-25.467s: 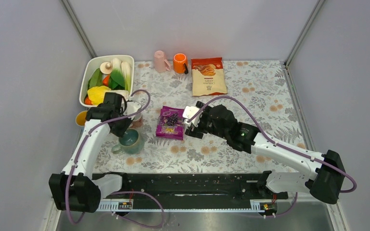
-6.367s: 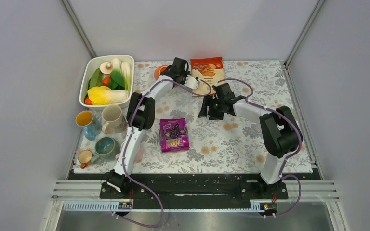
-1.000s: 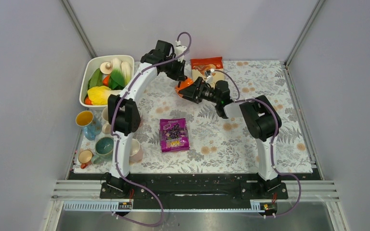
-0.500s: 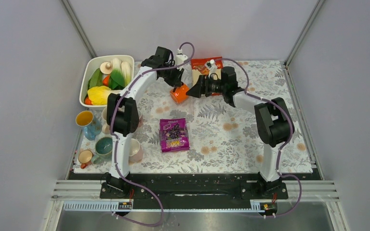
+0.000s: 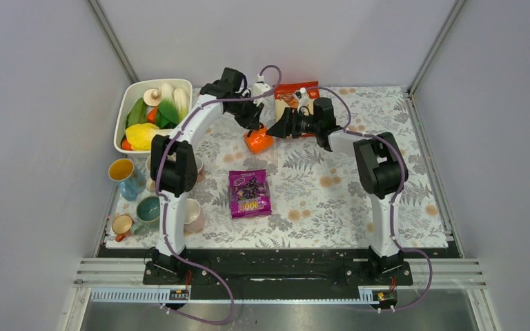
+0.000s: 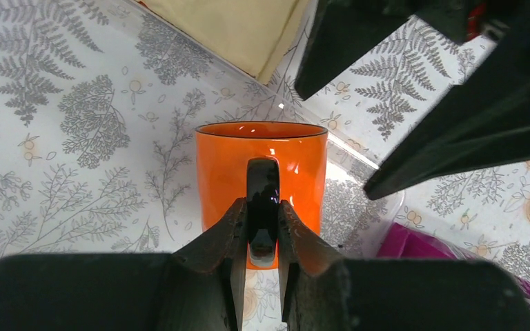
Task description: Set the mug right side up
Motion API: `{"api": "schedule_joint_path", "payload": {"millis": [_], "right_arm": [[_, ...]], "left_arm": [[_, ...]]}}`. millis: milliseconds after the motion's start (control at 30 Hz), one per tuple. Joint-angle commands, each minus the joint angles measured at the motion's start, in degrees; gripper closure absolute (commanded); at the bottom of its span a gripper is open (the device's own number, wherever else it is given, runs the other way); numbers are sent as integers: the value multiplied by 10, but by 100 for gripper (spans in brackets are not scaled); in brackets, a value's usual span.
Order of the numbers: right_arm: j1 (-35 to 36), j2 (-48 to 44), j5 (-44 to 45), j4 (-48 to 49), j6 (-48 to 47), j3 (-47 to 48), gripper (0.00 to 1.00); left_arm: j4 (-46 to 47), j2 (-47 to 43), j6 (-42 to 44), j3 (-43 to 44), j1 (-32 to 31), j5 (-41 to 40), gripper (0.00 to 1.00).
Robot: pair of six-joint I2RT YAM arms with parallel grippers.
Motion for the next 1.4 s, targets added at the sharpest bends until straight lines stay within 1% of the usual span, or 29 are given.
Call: {"api": "schedule_joint_path", "payload": {"millis": [0, 133, 233, 300, 367, 400, 433, 467, 500, 533, 600, 633, 667, 733, 767, 800, 833, 867, 900, 1000, 1100, 1167, 1267, 1367], "right_arm": [[4, 29, -34, 134, 134, -1, 16], [12, 63, -68, 275, 236, -7, 18], [27, 86, -88, 281, 258, 13, 21], [36, 94, -112, 306, 277, 18, 29], [43, 98, -137, 383, 317, 5, 46], [44, 98, -144, 427, 342, -4, 58], [44, 98, -149, 474, 365, -14, 73], [44, 95, -149, 505, 378, -24, 85], [44, 90, -148, 518, 376, -31, 93], [44, 81, -143, 516, 364, -41, 98], [44, 38, -128, 471, 298, -67, 100], [44, 14, -117, 418, 245, -81, 100], [44, -16, -105, 356, 178, -91, 100], [48, -77, -60, 195, 16, -101, 100], [52, -109, -29, 108, -102, -101, 100], [59, -138, 6, 31, -183, -100, 100], [68, -167, 44, -35, -270, -99, 100], [80, -192, 84, -106, -338, -99, 100], [91, -214, 117, -144, -404, -101, 100], [131, -264, 201, -208, -550, -114, 100], [178, -299, 299, -217, -659, -140, 100], [199, -316, 343, -200, -691, -157, 100], [211, -330, 345, -205, -686, -154, 100], [222, -333, 361, -217, -685, -145, 100]], "left_arm": [[4, -62, 11, 42, 0, 50, 100], [3, -64, 1, 57, -1, 64, 100], [-1, -60, -2, 68, -4, 67, 100], [-1, -59, -10, 75, -3, 69, 100], [5, -58, -23, 80, 1, 75, 100], [9, -59, -29, 81, 4, 76, 100], [10, -58, -31, 82, 6, 74, 100], [11, -58, -33, 82, 8, 73, 100], [10, -59, -33, 80, 9, 72, 100], [8, -61, -32, 76, 10, 71, 100], [-4, -67, -26, 68, 14, 66, 100], [-12, -70, -24, 66, 16, 63, 100], [-18, -75, -25, 66, 20, 60, 90], [-21, -86, -44, 75, 30, 48, 40], [-24, -93, -55, 83, 34, 41, 20], [-28, -100, -65, 95, 37, 32, 5], [-34, -106, -73, 106, 39, 17, 2], [-40, -113, -80, 115, 39, 3, 1], [-46, -120, -90, 123, 38, -14, 1], [-73, -138, -95, 142, 18, -62, 1], [-87, -155, -89, 128, -26, -113, 1], [-92, -164, -82, 113, -56, -129, 1], [-104, -170, -77, 96, -96, -131, 1], [-105, -174, -61, 63, -128, -158, 1]]}}
